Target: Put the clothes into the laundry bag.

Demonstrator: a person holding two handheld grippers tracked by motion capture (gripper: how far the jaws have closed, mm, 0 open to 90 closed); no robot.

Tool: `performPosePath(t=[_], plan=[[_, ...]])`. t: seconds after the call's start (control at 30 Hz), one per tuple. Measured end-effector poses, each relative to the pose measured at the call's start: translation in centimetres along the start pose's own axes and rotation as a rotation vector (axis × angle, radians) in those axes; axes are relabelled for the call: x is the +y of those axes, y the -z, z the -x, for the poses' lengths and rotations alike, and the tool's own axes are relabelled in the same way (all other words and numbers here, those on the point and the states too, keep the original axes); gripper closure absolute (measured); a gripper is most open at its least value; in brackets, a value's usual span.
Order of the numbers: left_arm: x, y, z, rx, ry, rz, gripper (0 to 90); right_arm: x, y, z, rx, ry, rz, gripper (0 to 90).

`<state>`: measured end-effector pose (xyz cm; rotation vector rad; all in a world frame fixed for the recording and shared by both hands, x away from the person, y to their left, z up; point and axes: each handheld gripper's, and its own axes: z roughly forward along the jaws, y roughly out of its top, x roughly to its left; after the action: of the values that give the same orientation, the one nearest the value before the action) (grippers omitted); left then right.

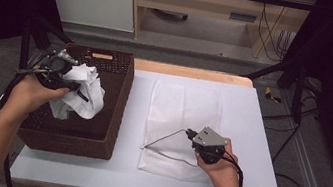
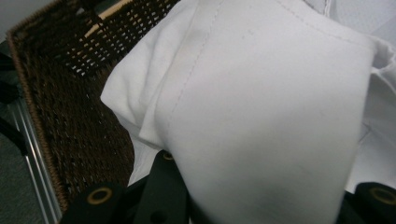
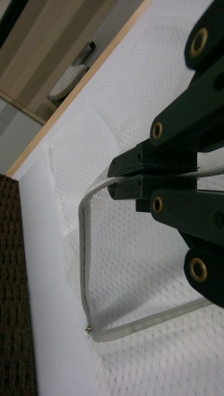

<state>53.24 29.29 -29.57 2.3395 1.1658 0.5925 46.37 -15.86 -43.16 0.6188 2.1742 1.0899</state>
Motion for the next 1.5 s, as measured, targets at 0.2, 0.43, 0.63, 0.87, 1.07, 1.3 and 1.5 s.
performPosePath(t=[0.2, 0.43, 0.63, 0.87, 1.07, 1.3, 1.5], plan=[[0.9, 1.8, 1.2, -0.031, -0.02, 0.064, 74.6, -0.2, 0.0, 0.3, 0.016, -0.037, 0.006, 88.3], [2.2, 4.3, 3.0, -0.067, -0.048, 0.158, 74.6, -0.4, 0.0, 0.6, 0.029, -0.067, 0.008, 88.3], [3.3, 5.7, 5.2, -0.113, -0.099, 0.205, 74.6, -0.7, -0.1, 1.0, 0.054, -0.11, 0.016, 88.4], [4.6, 5.1, 7.7, -0.145, -0.149, 0.207, 74.5, -1.0, -0.1, 1.3, 0.075, -0.129, 0.018, 88.4], [5.7, 4.8, 10.1, -0.183, -0.192, 0.228, 74.5, -0.9, -0.3, 1.4, 0.08, -0.138, 0.018, 88.4], [6.6, 3.9, 12.5, -0.225, -0.236, 0.225, 74.6, -1.1, -0.1, 1.6, 0.095, -0.168, 0.027, 88.5], [7.0, 3.3, 14.5, -0.263, -0.248, 0.252, 74.6, -1.3, -0.2, 2.0, 0.116, -0.196, 0.033, 88.5]])
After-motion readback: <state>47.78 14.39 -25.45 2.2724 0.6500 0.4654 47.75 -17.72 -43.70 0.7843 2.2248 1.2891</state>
